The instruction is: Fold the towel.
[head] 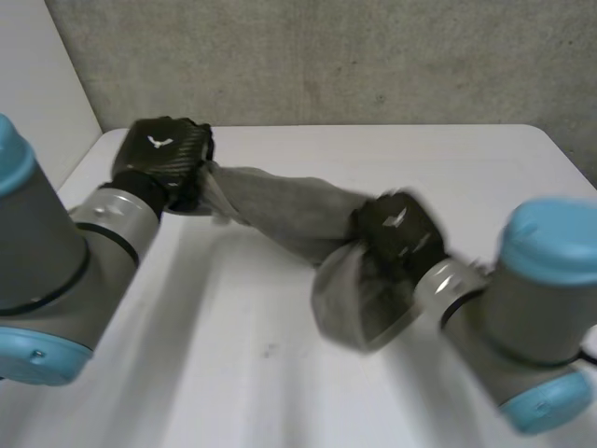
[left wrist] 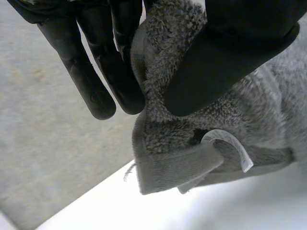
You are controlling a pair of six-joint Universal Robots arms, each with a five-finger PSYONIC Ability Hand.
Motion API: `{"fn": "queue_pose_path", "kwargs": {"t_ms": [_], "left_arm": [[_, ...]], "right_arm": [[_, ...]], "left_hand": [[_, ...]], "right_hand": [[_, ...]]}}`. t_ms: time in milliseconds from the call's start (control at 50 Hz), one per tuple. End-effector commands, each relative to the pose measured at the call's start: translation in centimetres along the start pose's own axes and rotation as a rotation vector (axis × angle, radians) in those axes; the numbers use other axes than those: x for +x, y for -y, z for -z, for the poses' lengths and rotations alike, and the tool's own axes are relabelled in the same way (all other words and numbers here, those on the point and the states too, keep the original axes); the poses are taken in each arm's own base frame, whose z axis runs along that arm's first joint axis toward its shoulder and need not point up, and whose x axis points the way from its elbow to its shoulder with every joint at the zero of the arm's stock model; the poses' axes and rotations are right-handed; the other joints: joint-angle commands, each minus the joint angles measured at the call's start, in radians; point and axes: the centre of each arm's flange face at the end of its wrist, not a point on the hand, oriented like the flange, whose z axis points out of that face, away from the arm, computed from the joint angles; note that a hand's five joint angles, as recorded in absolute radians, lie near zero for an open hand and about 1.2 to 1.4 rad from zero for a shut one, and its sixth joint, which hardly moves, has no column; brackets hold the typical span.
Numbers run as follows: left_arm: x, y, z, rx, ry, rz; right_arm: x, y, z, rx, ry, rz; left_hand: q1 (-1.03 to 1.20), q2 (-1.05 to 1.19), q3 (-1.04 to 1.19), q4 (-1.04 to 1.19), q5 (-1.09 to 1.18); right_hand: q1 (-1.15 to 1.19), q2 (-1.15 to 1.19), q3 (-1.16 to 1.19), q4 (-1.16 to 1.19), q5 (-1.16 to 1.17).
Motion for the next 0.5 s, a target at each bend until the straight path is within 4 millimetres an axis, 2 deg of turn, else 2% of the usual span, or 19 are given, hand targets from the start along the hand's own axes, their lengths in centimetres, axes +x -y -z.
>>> {"fn": "queue_pose_path", "kwargs": {"t_ms": [20,40,60,80,100,160,260,300,320,340,360,380,400,420,440,460,480,500], "left_arm": [[-4.6,3.3,1.0,0.029,0.171,-0.056],[-4.6,3.3,1.0,0.029,0.171,-0.056],[-5.3,4.2,1.3,0.052,0.202,-0.053],[-5.7,5.0,1.6,0.075,0.223,-0.051],[-5.7,5.0,1.6,0.075,0.223,-0.051],[-6.0,5.9,2.4,0.099,0.234,-0.052],[-5.7,5.4,2.8,0.066,0.218,-0.053],[-5.3,4.1,2.9,0.003,0.198,-0.058],[-5.3,4.1,2.9,0.002,0.198,-0.058],[-5.1,3.1,2.7,-0.043,0.185,-0.062],[-5.1,3.1,2.7,-0.044,0.185,-0.062],[-4.8,1.6,2.3,-0.109,0.17,-0.066],[-4.4,0.0,2.0,-0.184,0.151,-0.08],[-4.4,0.0,2.0,-0.185,0.15,-0.08],[-4.1,-1.6,1.7,-0.258,0.13,-0.099],[-3.8,-2.9,1.5,-0.324,0.113,-0.124],[-3.8,-2.9,1.5,-0.325,0.113,-0.124],[-3.6,-4.2,1.3,-0.383,0.097,-0.152]], "right_arm": [[12.0,7.4,2.4,0.108,-0.23,-0.001],[13.8,8.2,2.7,0.113,-0.249,-0.001],[15.2,8.6,3.0,0.107,-0.261,-0.007],[15.2,8.6,3.0,0.107,-0.261,-0.007],[16.3,9.0,3.3,0.101,-0.263,-0.022],[16.9,9.5,3.6,0.092,-0.247,-0.051],[16.7,9.0,3.5,0.069,-0.217,-0.064],[16.5,8.6,3.2,0.057,-0.204,-0.069],[16.3,7.8,2.7,0.031,-0.189,-0.077],[16.3,7.8,2.7,0.031,-0.189,-0.077],[16.2,6.9,2.2,0.0,-0.176,-0.088],[16.0,5.9,1.7,-0.036,-0.158,-0.096],[16.0,5.9,1.6,-0.036,-0.158,-0.096],[15.7,5.0,1.2,-0.077,-0.136,-0.096],[15.2,4.0,0.8,-0.123,-0.11,-0.088],[15.2,4.0,0.8,-0.123,-0.109,-0.088],[14.7,3.1,0.5,-0.165,-0.078,-0.061],[14.6,3.1,0.5,-0.165,-0.077,-0.061]], "left_hand": [[0.259,0.187,0.18,0.179,0.207],[0.259,0.187,0.18,0.179,0.207],[0.259,0.187,0.18,0.179,0.207],[0.259,0.187,0.18,0.179,0.207],[0.259,0.187,0.18,0.179,0.207],[0.259,0.187,0.18,0.179,0.207],[0.259,0.187,0.18,0.179,0.207],[0.259,0.187,0.18,0.179,0.207],[0.259,0.187,0.18,0.179,0.207],[0.259,0.187,0.18,0.179,0.207],[0.259,0.187,0.18,0.179,0.207],[0.259,0.187,0.18,0.179,0.207],[0.259,0.187,0.18,0.179,0.207],[0.259,0.187,0.18,0.179,0.207],[0.259,0.187,0.18,0.179,0.207],[0.259,0.187,0.18,0.179,0.207],[0.259,0.187,0.18,0.179,0.207],[0.259,0.187,0.18,0.179,0.207]], "right_hand": [[0.424,0.229,0.212,0.204,0.247],[0.424,0.229,0.212,0.204,0.247],[0.424,0.229,0.212,0.204,0.247],[0.424,0.229,0.212,0.204,0.247],[0.424,0.229,0.212,0.204,0.247],[0.424,0.229,0.212,0.204,0.247],[0.424,0.229,0.212,0.204,0.247],[0.424,0.229,0.212,0.204,0.247],[0.424,0.229,0.212,0.204,0.247],[0.424,0.229,0.212,0.204,0.247],[0.424,0.229,0.212,0.204,0.247],[0.424,0.229,0.212,0.204,0.247],[0.424,0.229,0.212,0.204,0.247],[0.424,0.229,0.212,0.204,0.247],[0.424,0.229,0.212,0.204,0.247],[0.424,0.229,0.212,0.204,0.247],[0.424,0.229,0.212,0.204,0.247],[0.424,0.229,0.212,0.204,0.247]]}}
